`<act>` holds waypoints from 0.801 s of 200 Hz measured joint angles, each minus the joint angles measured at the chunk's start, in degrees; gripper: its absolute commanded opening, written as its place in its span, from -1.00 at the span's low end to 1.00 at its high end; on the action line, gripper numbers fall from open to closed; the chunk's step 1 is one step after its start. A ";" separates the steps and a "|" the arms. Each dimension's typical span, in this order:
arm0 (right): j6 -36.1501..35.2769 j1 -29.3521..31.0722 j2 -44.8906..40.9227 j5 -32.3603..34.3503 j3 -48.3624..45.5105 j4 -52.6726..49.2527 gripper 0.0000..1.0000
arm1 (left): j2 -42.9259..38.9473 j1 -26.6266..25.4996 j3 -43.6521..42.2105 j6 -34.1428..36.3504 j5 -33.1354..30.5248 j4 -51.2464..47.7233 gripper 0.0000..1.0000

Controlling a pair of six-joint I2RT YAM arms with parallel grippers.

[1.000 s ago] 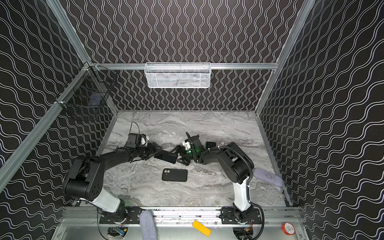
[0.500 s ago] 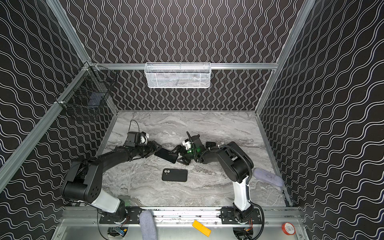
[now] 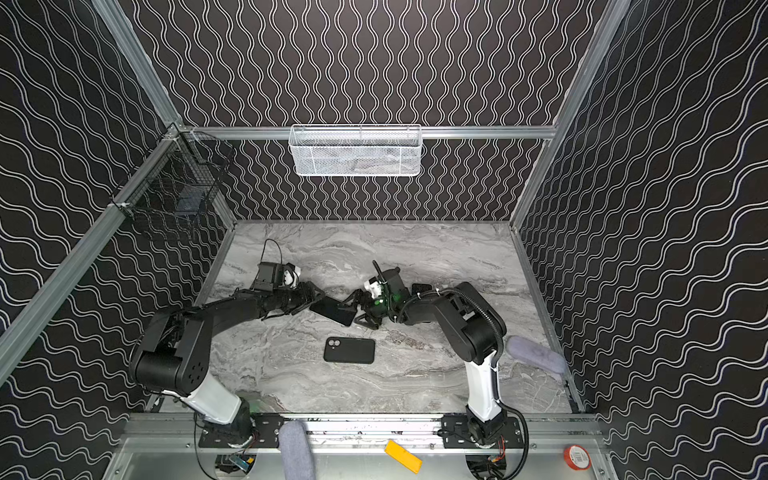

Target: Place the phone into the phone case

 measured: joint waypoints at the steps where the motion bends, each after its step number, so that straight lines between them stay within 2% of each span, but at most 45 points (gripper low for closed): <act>1: -0.07 -0.02 0.02 -0.07 0.00 -0.04 0.84 | 0.02 0.00 0.07 0.02 0.02 -0.09 0.34; 71: -2.12 -1.66 0.59 -1.88 0.39 -0.57 0.84 | 0.17 -0.02 1.07 3.02 0.98 -4.61 -0.03; 80: -2.45 -1.86 0.55 -1.62 0.42 -0.63 0.84 | -0.04 -0.04 1.07 2.95 2.08 -5.38 -0.04; 107: -3.67 -1.92 0.61 -0.72 0.61 -0.39 0.84 | -0.90 -1.51 1.05 2.95 10.93 -7.65 -0.05; 160: -4.72 -2.12 0.61 -0.74 0.59 -0.42 0.84 | -2.75 -1.46 1.03 3.21 14.97 -9.81 -0.09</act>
